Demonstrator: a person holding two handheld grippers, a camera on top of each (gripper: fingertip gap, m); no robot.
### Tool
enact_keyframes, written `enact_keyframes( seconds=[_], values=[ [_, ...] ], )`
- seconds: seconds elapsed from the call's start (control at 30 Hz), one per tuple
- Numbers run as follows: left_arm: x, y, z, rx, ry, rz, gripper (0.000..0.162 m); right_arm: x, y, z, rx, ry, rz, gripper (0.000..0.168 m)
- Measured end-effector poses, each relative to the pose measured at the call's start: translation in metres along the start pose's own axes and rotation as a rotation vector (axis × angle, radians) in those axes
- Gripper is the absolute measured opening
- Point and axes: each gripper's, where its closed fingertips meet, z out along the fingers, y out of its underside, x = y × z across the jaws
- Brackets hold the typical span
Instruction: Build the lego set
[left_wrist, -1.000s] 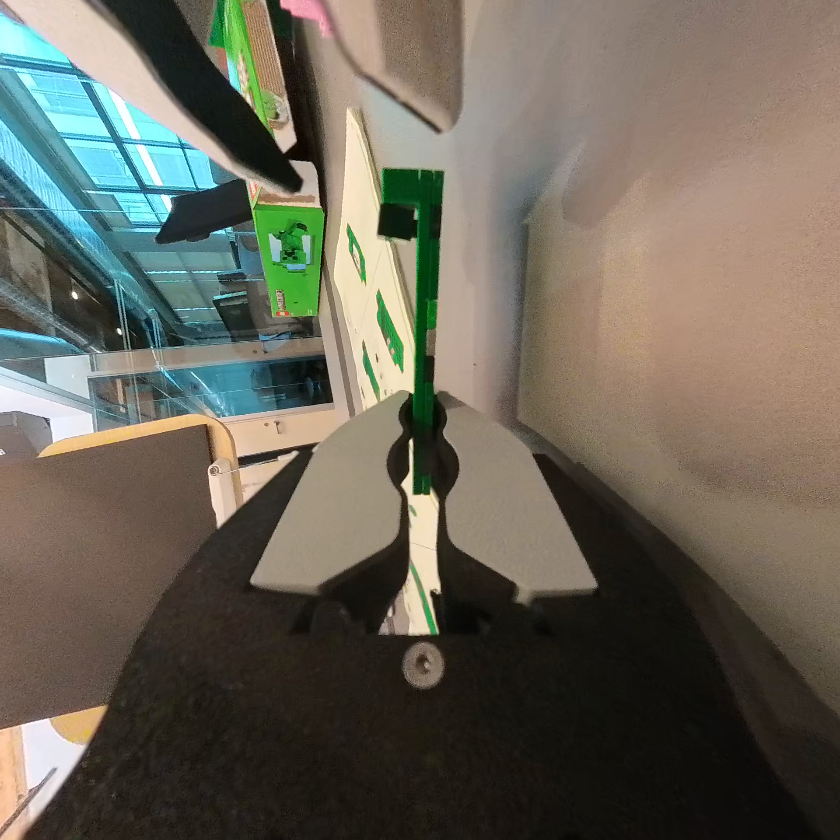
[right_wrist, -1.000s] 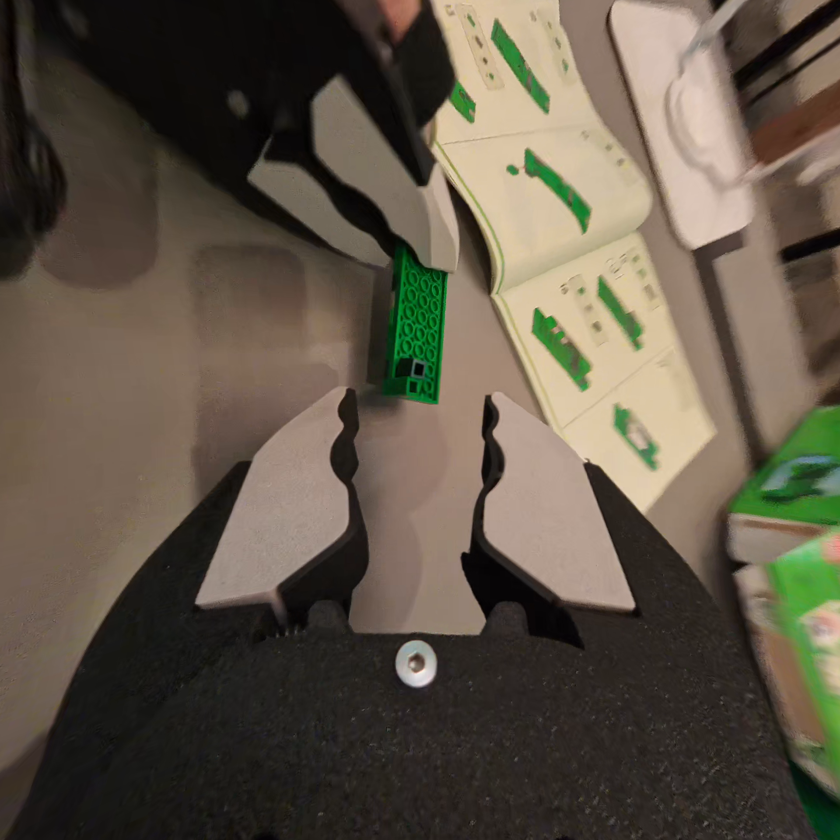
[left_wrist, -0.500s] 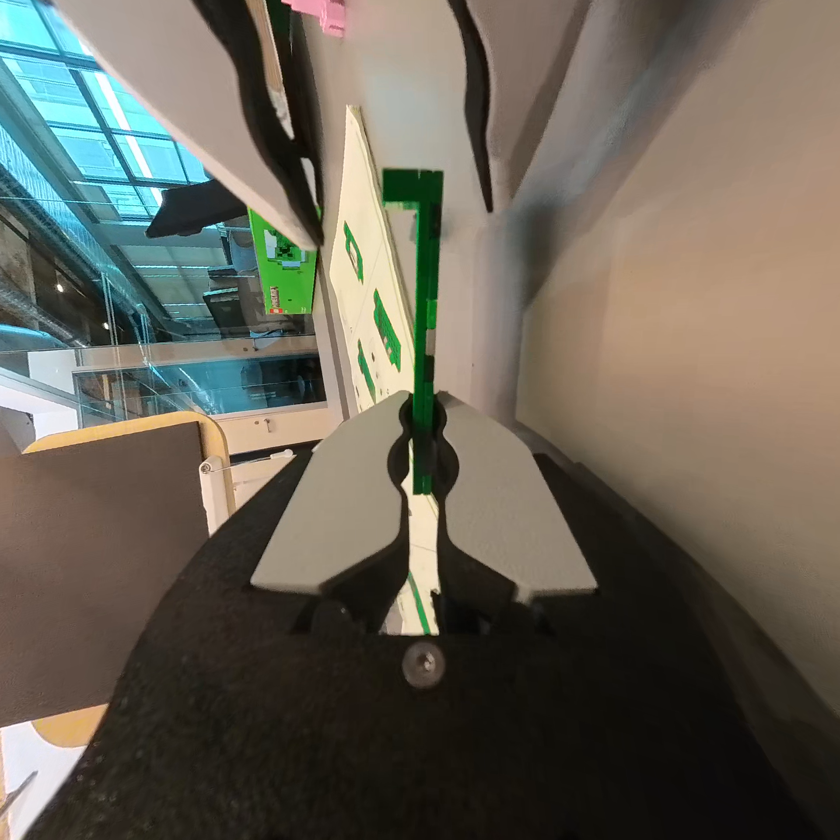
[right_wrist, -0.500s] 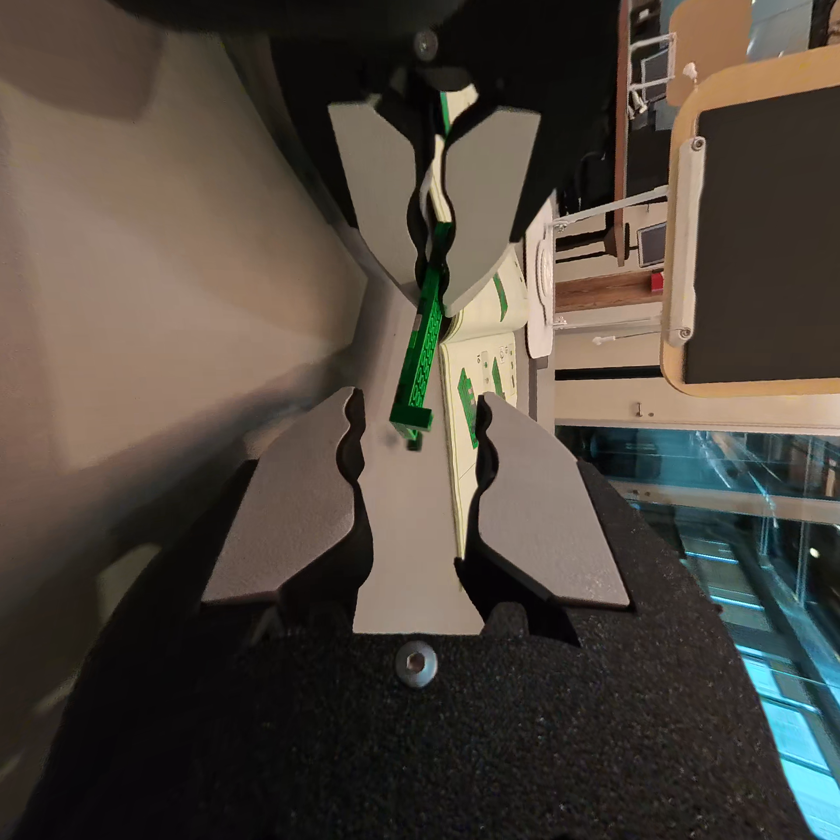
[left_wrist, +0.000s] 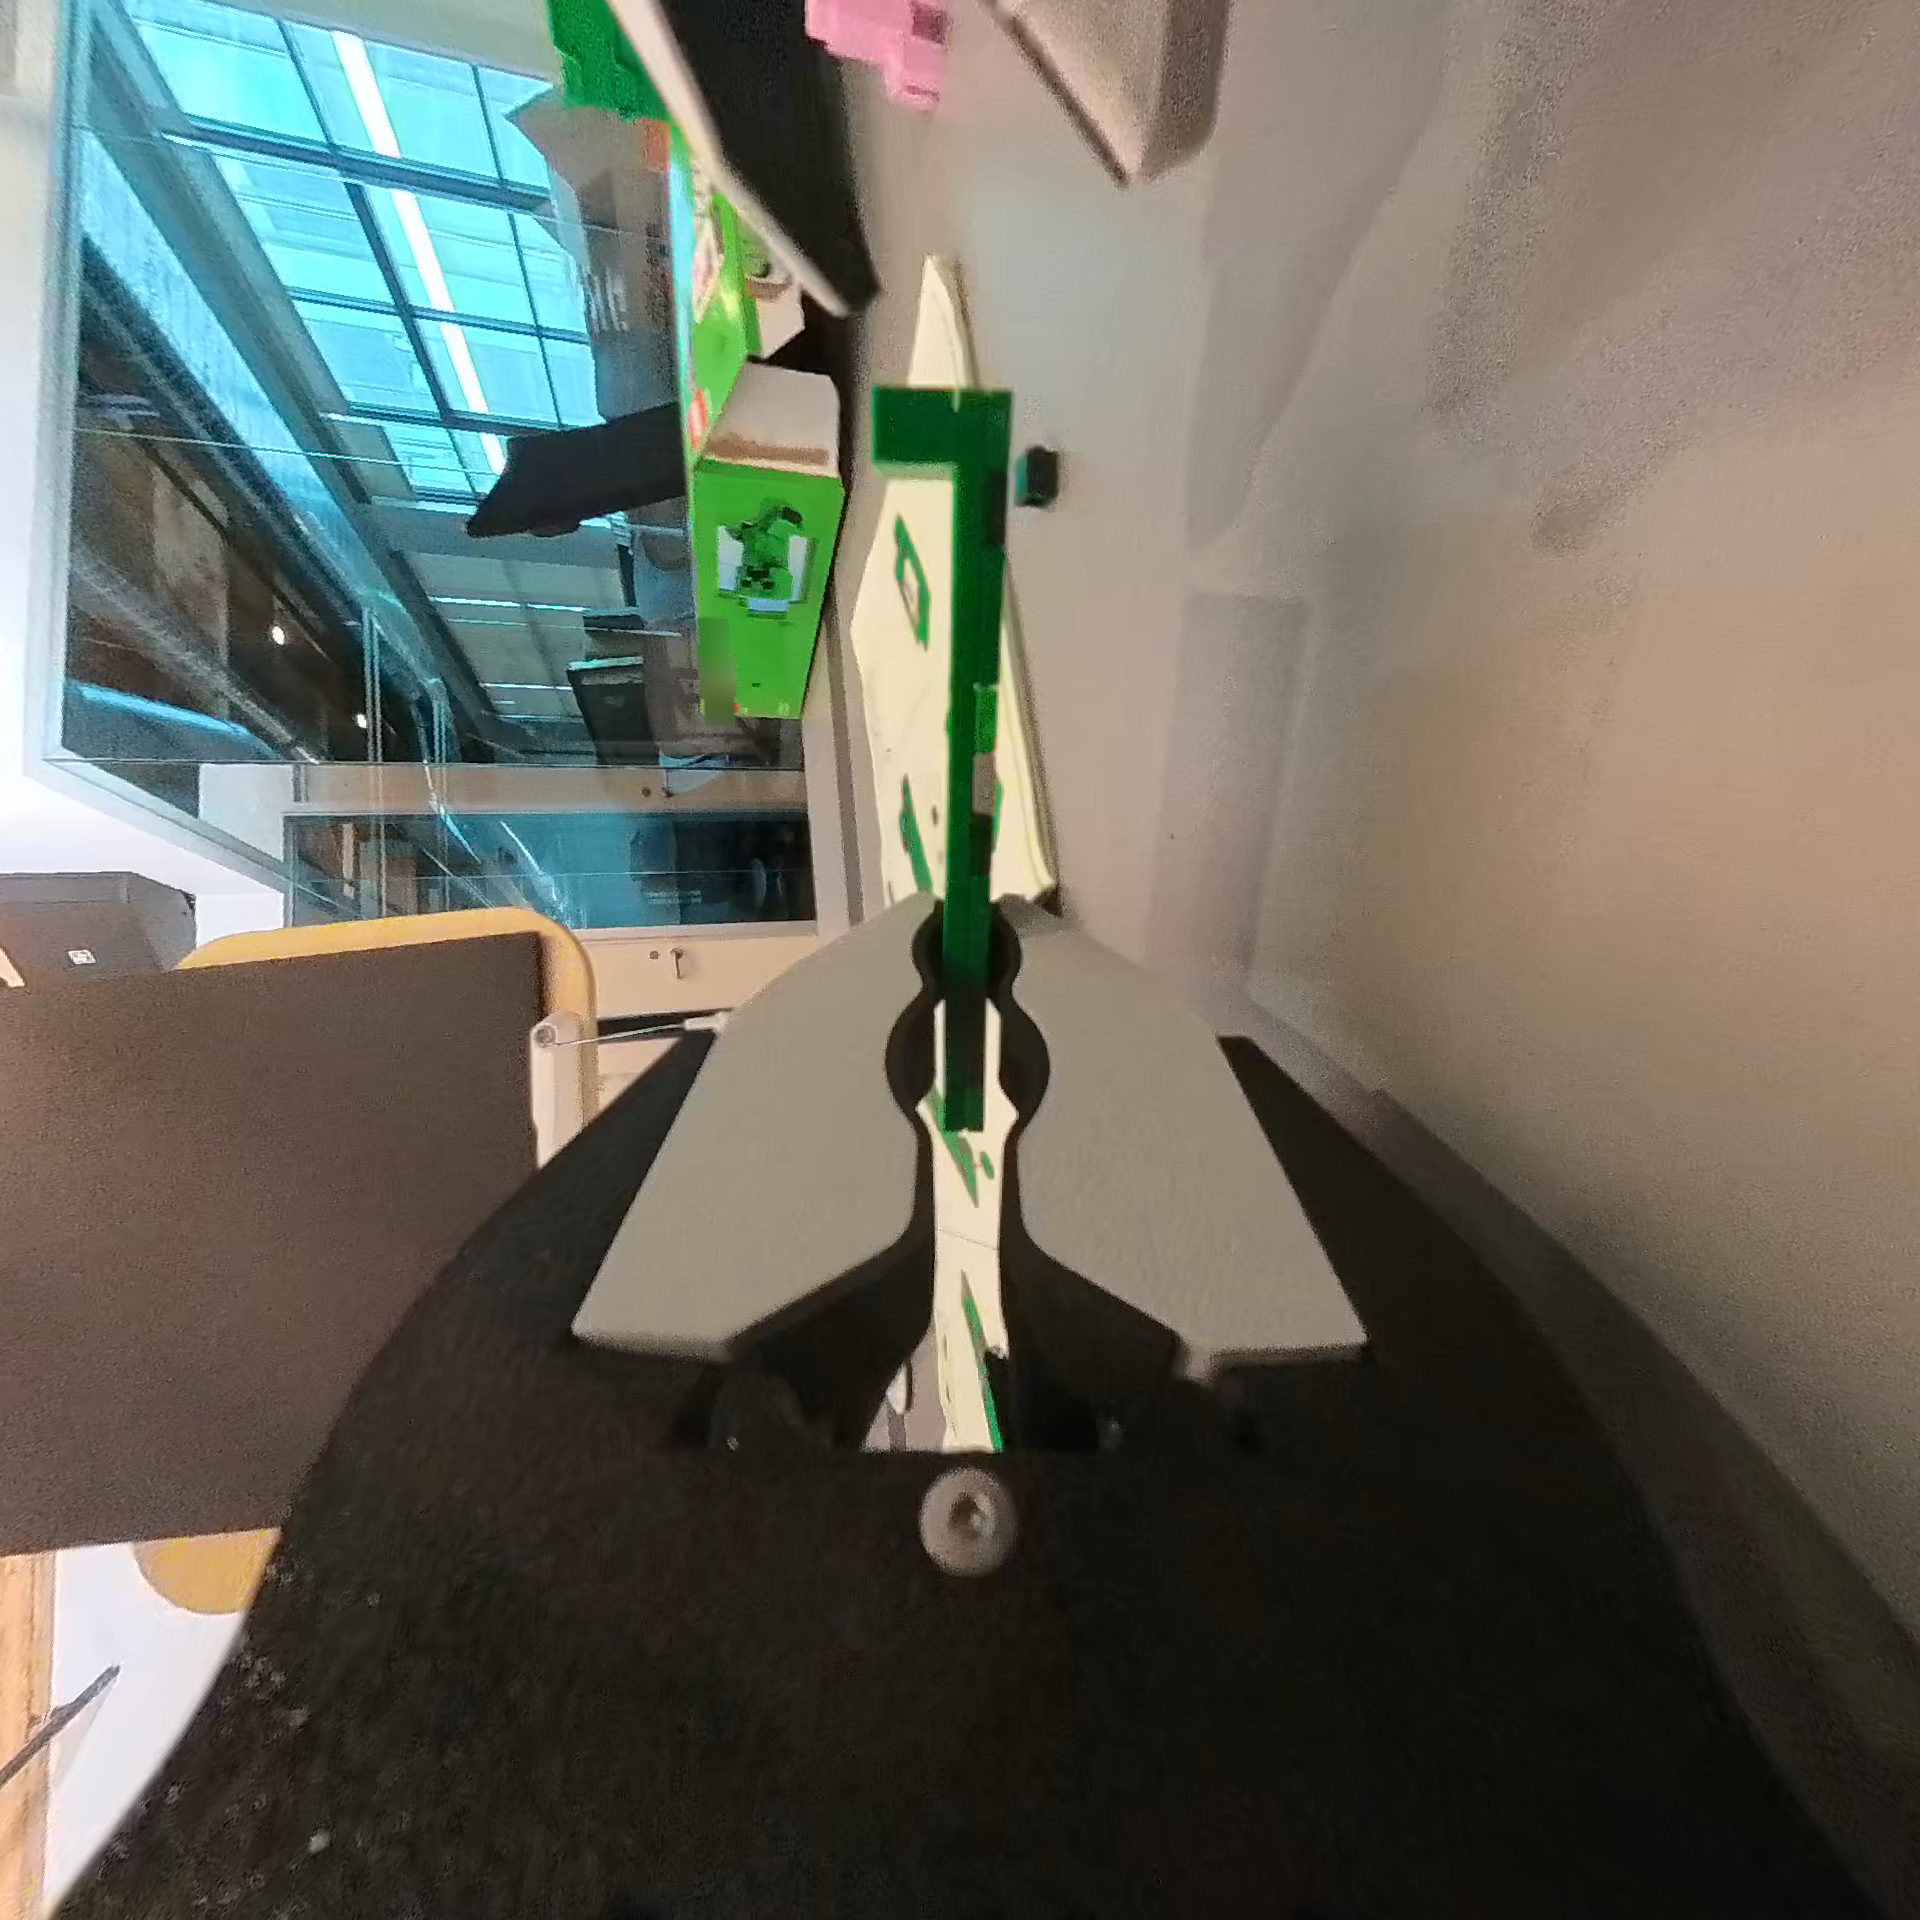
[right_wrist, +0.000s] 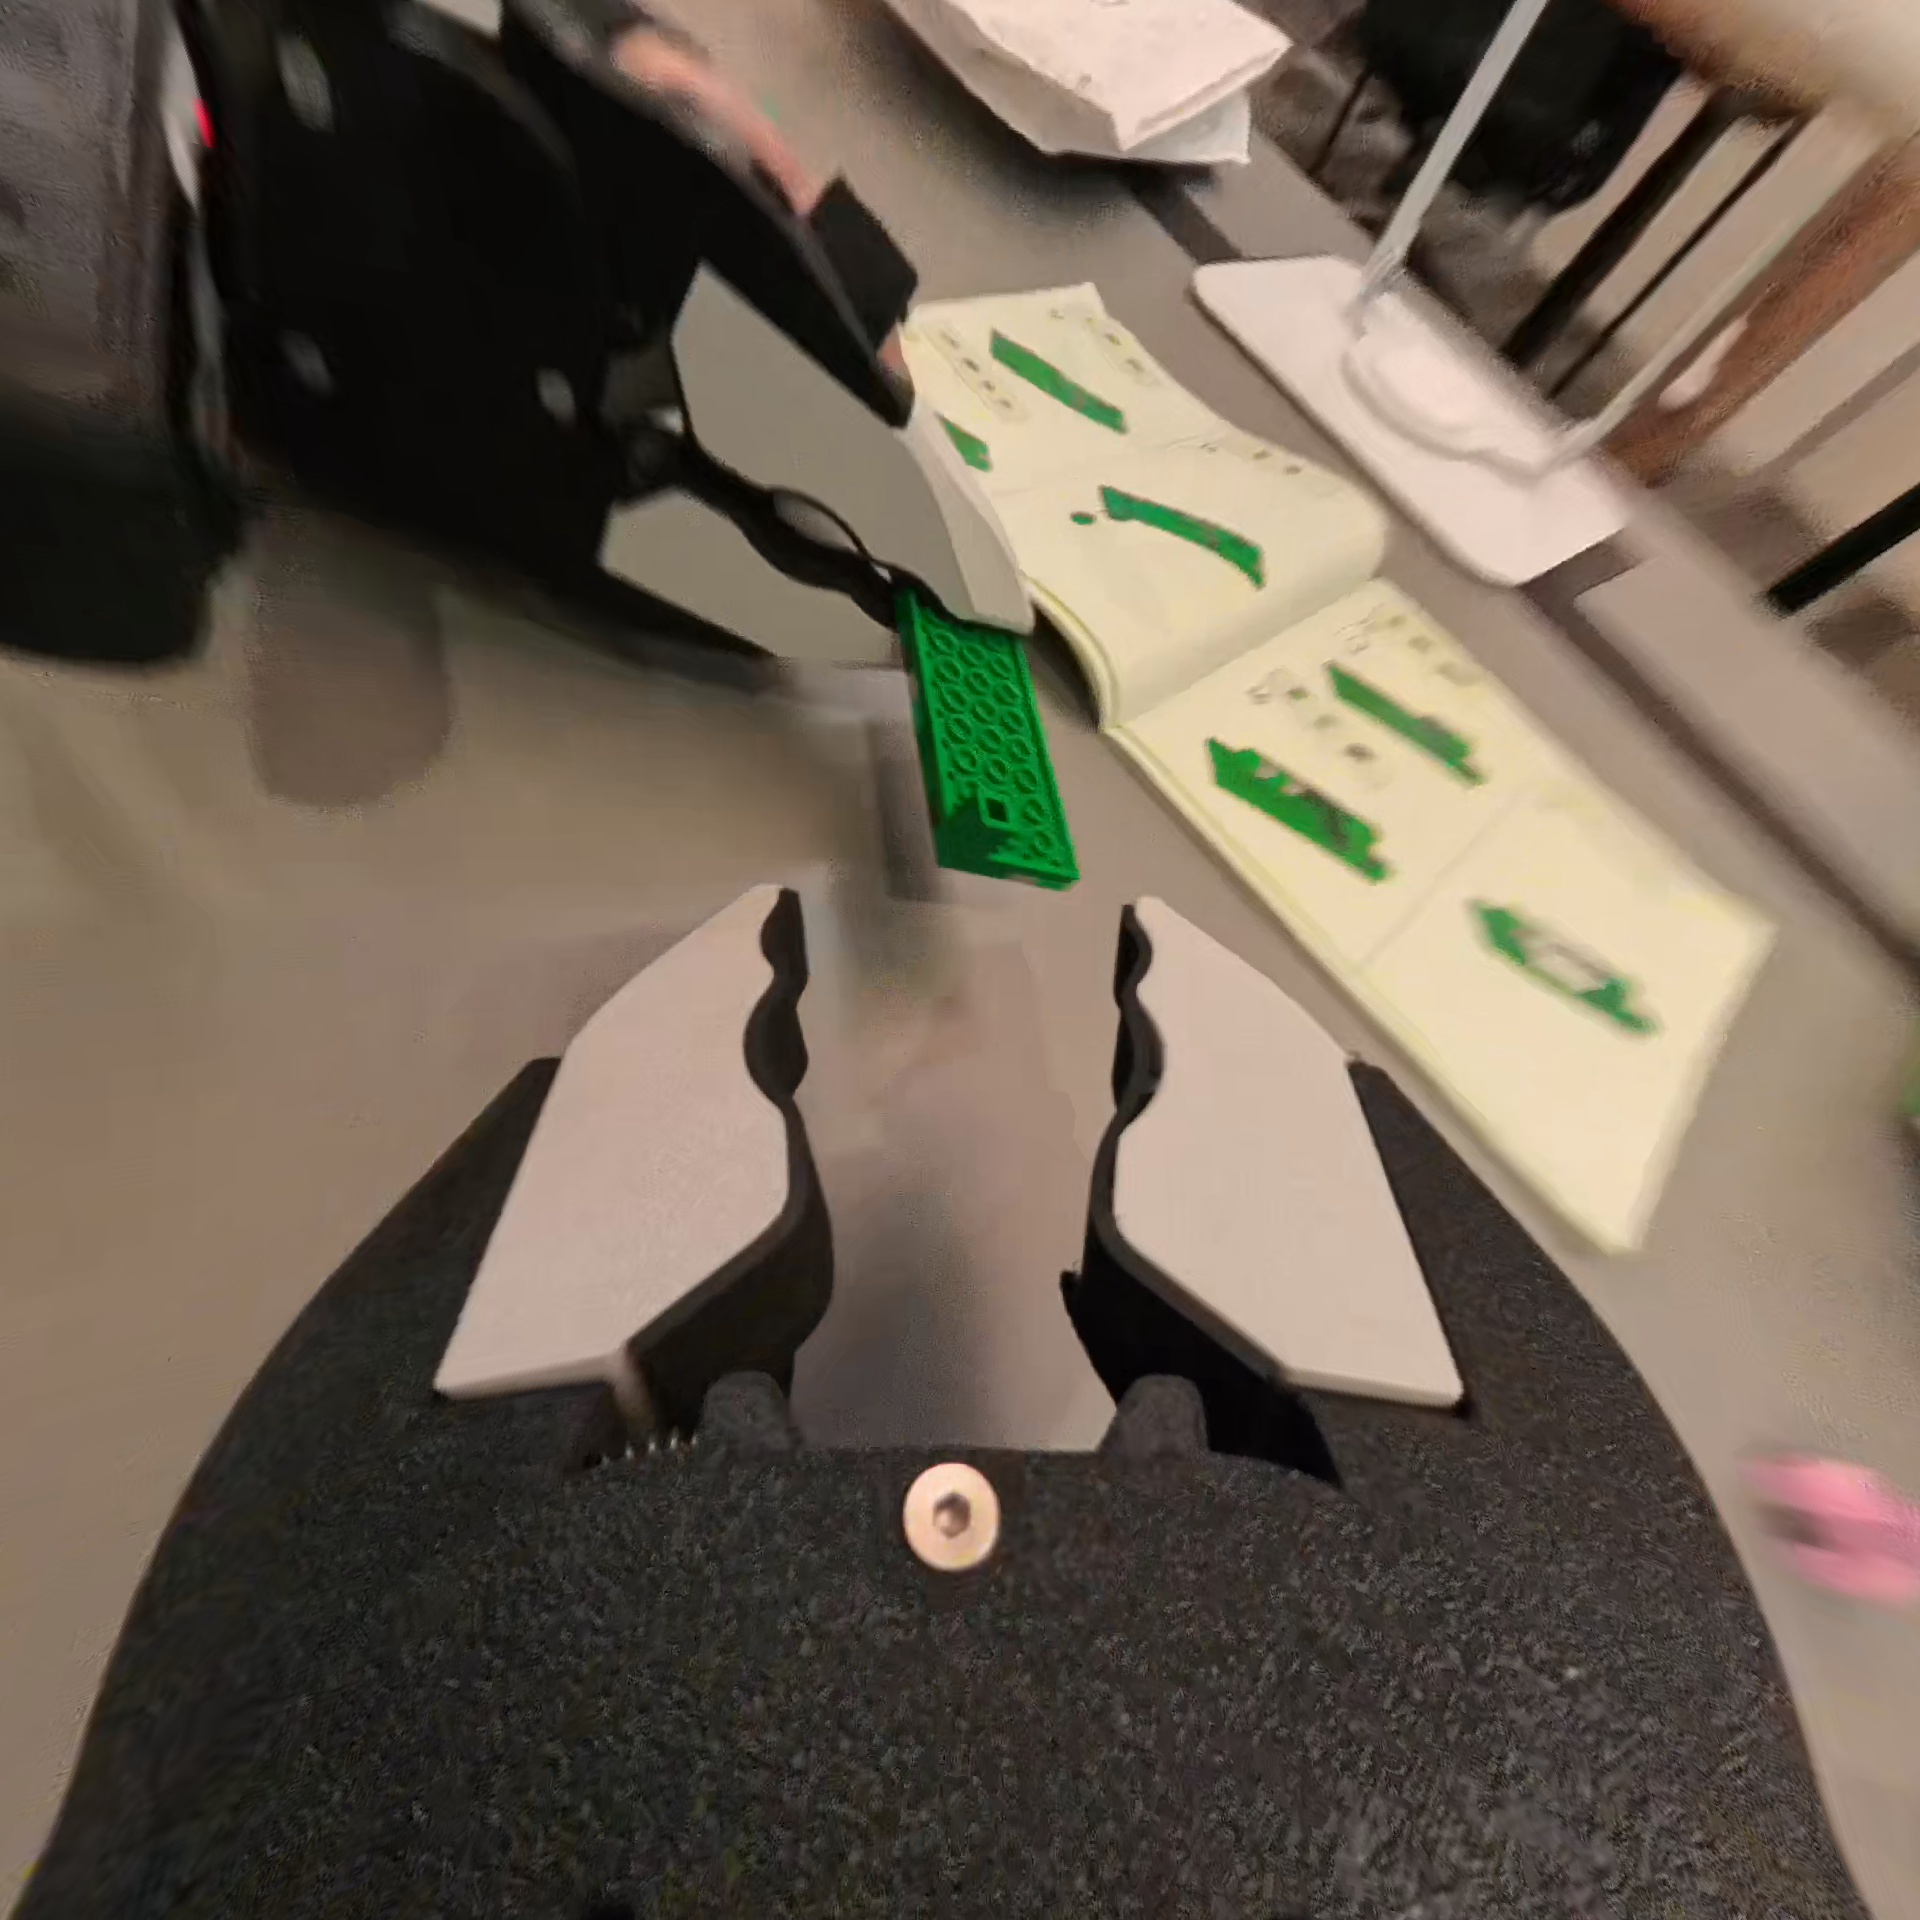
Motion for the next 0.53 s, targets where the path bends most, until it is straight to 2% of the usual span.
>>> enact_keyframes(
  seconds=[0.1, 0.2, 0.37, 0.53],
  values=[
    [-0.005, -0.004, -0.003, 0.028, -0.034, -0.005, 0.006, -0.011, -0.008, 0.008, 0.035, -0.145, 0.274, 0.069],
    [-0.010, -0.007, -0.006, 0.050, -0.068, -0.004, 0.006, -0.010, -0.014, 0.016, 0.065, -0.193, 0.479, 0.075],
    [-0.013, -0.007, -0.008, 0.062, -0.091, -0.011, 0.006, 0.006, -0.026, 0.008, 0.161, -0.252, 0.831, 0.065],
    [-0.016, -0.011, -0.010, 0.082, -0.109, -0.013, 0.006, 0.010, -0.023, 0.007, 0.119, -0.427, 1.255, 0.050]
  ],
)
